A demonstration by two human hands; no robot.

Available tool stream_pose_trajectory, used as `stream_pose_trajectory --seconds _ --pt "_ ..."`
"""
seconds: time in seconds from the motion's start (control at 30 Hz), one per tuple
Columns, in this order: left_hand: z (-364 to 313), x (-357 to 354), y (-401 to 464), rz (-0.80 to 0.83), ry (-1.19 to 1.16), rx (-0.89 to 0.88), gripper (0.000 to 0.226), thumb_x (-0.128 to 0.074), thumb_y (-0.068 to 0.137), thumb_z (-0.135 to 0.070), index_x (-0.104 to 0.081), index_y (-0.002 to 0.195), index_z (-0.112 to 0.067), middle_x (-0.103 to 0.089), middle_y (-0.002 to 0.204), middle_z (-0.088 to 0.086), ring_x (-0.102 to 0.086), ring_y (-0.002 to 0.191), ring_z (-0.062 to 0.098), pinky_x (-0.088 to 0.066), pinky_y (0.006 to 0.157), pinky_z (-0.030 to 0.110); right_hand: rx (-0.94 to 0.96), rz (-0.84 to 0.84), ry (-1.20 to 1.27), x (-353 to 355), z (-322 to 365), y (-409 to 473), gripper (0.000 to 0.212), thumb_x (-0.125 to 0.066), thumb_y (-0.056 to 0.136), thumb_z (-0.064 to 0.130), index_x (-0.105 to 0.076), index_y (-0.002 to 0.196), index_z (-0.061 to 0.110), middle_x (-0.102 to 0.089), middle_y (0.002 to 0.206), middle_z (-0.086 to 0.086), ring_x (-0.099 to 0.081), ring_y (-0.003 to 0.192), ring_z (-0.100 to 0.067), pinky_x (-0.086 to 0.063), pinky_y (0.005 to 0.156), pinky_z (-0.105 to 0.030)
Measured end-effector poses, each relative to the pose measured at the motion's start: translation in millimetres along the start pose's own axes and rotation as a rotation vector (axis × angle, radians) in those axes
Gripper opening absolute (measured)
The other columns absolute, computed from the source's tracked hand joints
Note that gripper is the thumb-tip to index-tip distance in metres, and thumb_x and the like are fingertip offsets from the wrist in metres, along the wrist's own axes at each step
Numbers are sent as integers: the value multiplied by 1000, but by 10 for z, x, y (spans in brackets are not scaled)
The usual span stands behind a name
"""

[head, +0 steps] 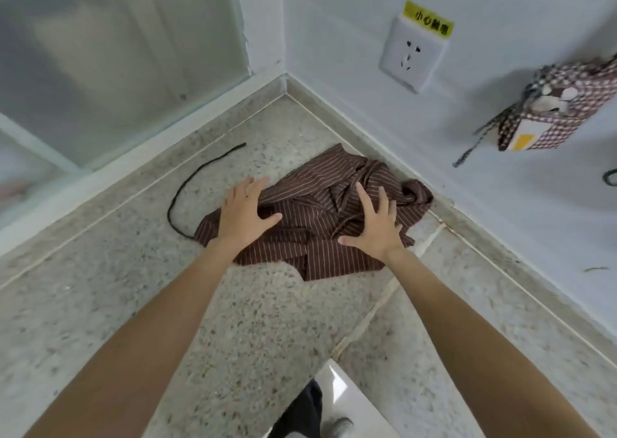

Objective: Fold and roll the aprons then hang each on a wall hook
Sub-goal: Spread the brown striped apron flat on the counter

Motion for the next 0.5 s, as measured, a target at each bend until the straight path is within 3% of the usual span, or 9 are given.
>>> stream_pose_trajectory --seconds 0.1,0.2,0.3,0.4,0.5 --pt "-162 -240 247 78 38 -117 82 -60 75 -64 -22 143 -41 -27 148 9 -25 135 32 -25 109 52 126 73 -402 -91 58 272 135 -82 61 50 29 137 46 37 149 -8 21 137 -47 -9 101 -77" --pt "-316 -469 463 161 77 -182 84 -59 77 -64 -18 146 -40 -22 152 7 -22 137 30 -20 111 51 200 99 -680 -138 44 543 139 -74 53 68 35 136 41 38 148 -12 23 135 -49 -5 99 -76" --pt "-328 -642 569 222 63 -164 78 -56 84 -56 -15 146 -36 -20 153 7 -25 137 30 -28 110 48 165 164 -684 -130 -55 722 135 -70 54 73 30 138 42 32 151 -10 18 137 -49 -8 102 -74" --pt "-234 -695 555 216 37 -109 74 -54 87 -52 -16 147 -32 -24 152 8 -29 136 31 -34 107 47 128 255 -554 -178 -105 749 125 -75 61 62 16 144 43 11 157 -6 -1 140 -47 -25 103 -66" --pt "-84 -640 433 199 -14 -11 79 -56 84 -55 -18 147 -27 -39 143 10 -41 128 30 -39 102 43 155 198 -593 -168 -46 693 106 -72 72 53 1 148 37 -14 154 -6 -24 132 -43 -42 96 -54"
Point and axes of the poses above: each hand's wrist, its own y-axis towards the middle knuckle, its own x-axis out of the back of the hand, z = x × y, the point moved 9 cm from there along y, towards the middle knuckle
